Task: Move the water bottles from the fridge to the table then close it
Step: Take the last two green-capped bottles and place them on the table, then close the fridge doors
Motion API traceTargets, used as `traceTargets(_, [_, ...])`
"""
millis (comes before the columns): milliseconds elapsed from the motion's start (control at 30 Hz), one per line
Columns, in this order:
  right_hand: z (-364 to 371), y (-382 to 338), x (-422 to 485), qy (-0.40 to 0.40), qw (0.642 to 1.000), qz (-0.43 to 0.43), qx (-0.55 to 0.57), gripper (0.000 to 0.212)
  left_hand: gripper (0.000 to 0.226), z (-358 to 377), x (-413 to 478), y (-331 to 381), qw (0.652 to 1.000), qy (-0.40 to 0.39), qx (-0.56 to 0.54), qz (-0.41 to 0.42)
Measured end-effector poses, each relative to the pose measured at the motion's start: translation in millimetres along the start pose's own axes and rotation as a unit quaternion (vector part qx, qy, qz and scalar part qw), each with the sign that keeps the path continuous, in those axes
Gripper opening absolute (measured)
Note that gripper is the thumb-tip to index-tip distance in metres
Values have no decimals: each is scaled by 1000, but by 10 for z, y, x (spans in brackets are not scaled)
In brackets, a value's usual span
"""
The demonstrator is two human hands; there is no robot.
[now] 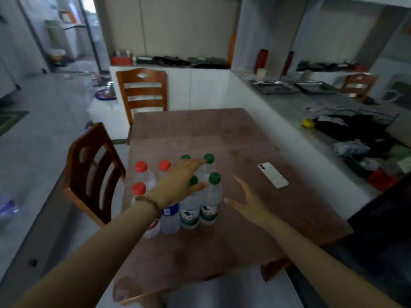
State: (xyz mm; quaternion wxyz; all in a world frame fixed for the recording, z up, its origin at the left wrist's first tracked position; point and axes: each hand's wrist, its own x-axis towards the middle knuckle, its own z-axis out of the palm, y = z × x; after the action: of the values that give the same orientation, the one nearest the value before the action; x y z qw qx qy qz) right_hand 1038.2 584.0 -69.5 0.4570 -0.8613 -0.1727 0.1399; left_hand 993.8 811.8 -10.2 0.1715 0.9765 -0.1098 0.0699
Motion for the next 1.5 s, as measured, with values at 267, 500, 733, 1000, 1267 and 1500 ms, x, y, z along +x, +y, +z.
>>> traceTargets(267, [-223,-5,-1793,220,966,124,-58,80,84,169,-220,848,974,-58,-22,217])
traceTargets(500, [-244,-180,-3868,364,885,260,-129,83,72,437,-745,2084,919,-155,-2,362])
traceTargets(733, [315,-714,-5764,486,777,353,-190,82,73,440,-1916,3548,839,-169,-14,517])
traceTargets(1000, [1458,-1552,-7207,524,712,420,-207,81,73,248,-3799,4341,750,-201,-59,628])
traceTargets(1267, [1993,-2207,-8212,619,618,438,-208,80,80,-245,-4786,4717,693,-215,-124,677])
traceTargets(1500, [1563,-2447,-8522,681,568,417,-199,90,79,-724,-4885,5440,673,-219,-211,674])
